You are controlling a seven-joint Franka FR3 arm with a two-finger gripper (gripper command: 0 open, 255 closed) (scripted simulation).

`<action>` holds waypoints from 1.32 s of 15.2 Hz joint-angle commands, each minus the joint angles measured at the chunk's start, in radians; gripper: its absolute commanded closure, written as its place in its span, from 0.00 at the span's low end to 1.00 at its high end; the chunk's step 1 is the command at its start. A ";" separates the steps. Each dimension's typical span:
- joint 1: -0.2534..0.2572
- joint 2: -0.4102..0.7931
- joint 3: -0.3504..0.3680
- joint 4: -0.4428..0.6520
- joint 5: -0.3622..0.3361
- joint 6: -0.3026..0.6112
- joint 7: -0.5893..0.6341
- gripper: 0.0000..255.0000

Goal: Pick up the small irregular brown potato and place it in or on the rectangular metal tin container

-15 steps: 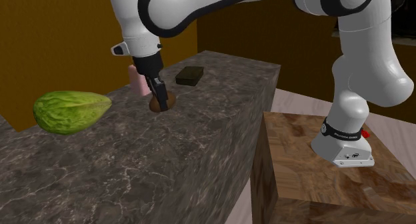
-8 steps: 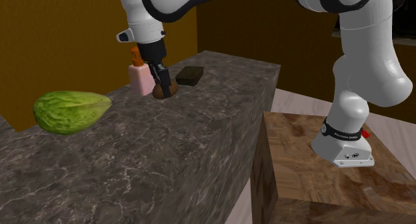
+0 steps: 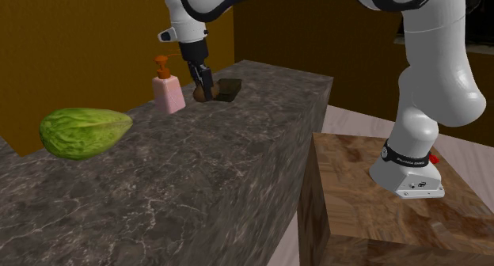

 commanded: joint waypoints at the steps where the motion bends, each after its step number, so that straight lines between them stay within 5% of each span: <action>1: -0.033 0.013 -0.014 0.020 0.001 -0.006 -0.048 1.00; 12: -0.197 0.116 -0.074 0.181 0.013 -0.059 -0.266 1.00; 20: -0.331 0.310 -0.102 0.498 0.031 -0.178 -0.412 1.00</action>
